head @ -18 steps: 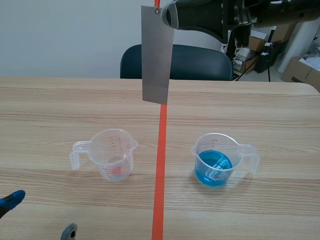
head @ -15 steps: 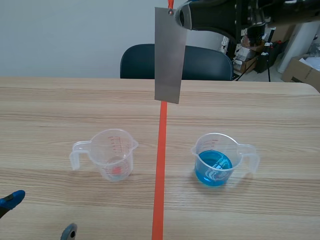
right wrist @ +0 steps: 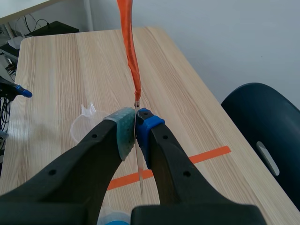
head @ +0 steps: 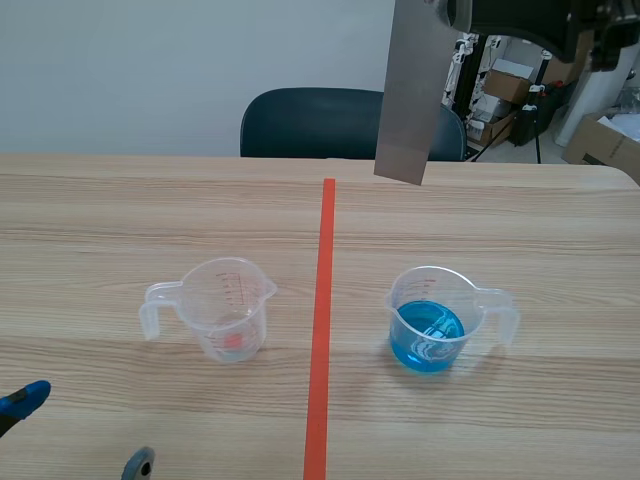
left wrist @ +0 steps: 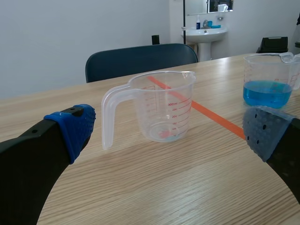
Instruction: Do the redox reaction experiment. move the plate over the blue solution
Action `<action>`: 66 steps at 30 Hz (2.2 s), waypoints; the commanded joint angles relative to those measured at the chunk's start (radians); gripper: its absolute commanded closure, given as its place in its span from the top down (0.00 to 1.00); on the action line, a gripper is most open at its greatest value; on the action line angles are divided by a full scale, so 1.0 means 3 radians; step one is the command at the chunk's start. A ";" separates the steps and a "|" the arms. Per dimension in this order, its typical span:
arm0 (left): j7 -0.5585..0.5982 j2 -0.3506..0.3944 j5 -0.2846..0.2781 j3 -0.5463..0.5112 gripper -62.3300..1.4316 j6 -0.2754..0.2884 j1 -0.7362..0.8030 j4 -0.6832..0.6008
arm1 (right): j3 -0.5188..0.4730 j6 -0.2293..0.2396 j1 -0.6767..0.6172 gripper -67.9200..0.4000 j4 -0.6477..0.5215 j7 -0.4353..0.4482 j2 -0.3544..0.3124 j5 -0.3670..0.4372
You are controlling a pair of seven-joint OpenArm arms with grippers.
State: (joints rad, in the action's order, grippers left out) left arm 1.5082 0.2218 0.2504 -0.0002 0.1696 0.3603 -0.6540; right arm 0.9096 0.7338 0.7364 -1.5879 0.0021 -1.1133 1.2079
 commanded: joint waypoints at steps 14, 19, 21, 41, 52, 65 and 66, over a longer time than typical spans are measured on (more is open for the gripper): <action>0.0152 0.0011 -0.0006 -0.0003 1.00 0.0006 0.0015 -0.0011 | -0.0045 0.0039 -0.0094 0.01 -0.0075 0.0242 -0.0326 0.0050; 0.0152 0.0011 -0.0001 -0.0003 1.00 0.0006 0.0018 -0.0011 | -0.0045 0.0039 -0.0149 0.01 -0.0120 0.0315 -0.0423 0.0037; 0.0152 0.0011 0.0003 -0.0003 1.00 0.0006 0.0018 -0.0011 | -0.0045 0.0039 -0.0186 0.01 -0.0150 0.0351 -0.0476 0.0032; 0.0152 0.0181 -0.0011 -0.0003 1.00 0.0006 0.0146 -0.0042 | -0.0043 0.0039 -0.0734 0.01 -0.0264 0.1536 -0.0989 -0.0778; 0.0152 0.0940 -0.0977 -0.0003 1.00 0.0023 0.0810 -0.0584 | -0.0043 0.0039 -0.0800 0.01 -0.0282 0.1855 -0.0752 -0.0980; 0.0152 0.2120 -0.1953 -0.0004 0.53 0.0122 0.1598 -0.1573 | -0.0047 0.0039 -0.0450 0.01 -0.0290 0.0673 0.0704 -0.1021; 0.0152 0.2181 -0.1975 -0.0004 0.51 0.0122 0.1617 -0.1605 | -0.0047 0.0039 -0.0418 0.01 -0.0290 0.0596 0.0778 -0.0998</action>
State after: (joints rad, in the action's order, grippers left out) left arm 1.5089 0.8768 -0.3286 0.0021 0.2100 0.8516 -1.1412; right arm 0.9096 0.7341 0.5793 -1.6573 0.1726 -0.8742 0.8848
